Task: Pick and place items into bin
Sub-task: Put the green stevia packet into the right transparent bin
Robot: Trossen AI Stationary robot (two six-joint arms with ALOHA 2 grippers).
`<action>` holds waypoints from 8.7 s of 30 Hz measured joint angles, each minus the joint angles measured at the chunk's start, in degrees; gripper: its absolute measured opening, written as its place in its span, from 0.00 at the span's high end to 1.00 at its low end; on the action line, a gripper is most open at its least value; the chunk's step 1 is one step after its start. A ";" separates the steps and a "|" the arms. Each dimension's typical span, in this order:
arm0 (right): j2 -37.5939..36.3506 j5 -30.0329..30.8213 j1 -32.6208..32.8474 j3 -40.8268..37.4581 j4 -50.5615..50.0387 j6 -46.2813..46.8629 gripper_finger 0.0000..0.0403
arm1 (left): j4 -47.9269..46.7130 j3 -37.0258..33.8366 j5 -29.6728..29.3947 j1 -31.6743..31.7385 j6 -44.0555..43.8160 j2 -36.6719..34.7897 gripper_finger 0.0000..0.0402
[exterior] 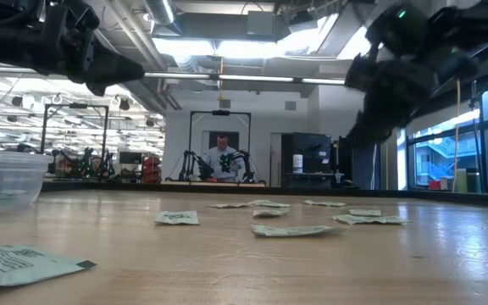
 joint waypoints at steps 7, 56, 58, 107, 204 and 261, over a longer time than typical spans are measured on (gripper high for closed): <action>10.57 -0.81 5.77 3.72 0.15 0.04 0.67 | -0.29 0.00 -1.88 0.00 0.00 0.09 0.82; 26.59 10.98 24.88 12.02 -4.71 10.01 0.86 | -4.33 0.02 -1.88 -0.01 -0.02 0.11 0.82; 26.61 10.87 24.88 12.02 -4.73 10.00 0.90 | -4.33 0.02 -1.88 0.00 -0.02 0.11 0.82; -0.52 13.41 61.44 11.71 -29.06 94.43 1.00 | -5.11 0.07 -2.86 -0.02 3.45 0.50 0.82; 28.02 4.14 12.65 27.01 -35.32 20.36 0.84 | -9.97 0.02 -5.77 -0.02 -1.55 0.49 0.82; 32.86 3.01 11.18 29.57 -35.23 26.29 0.92 | -10.32 0.02 -5.72 -0.01 -1.57 0.49 0.82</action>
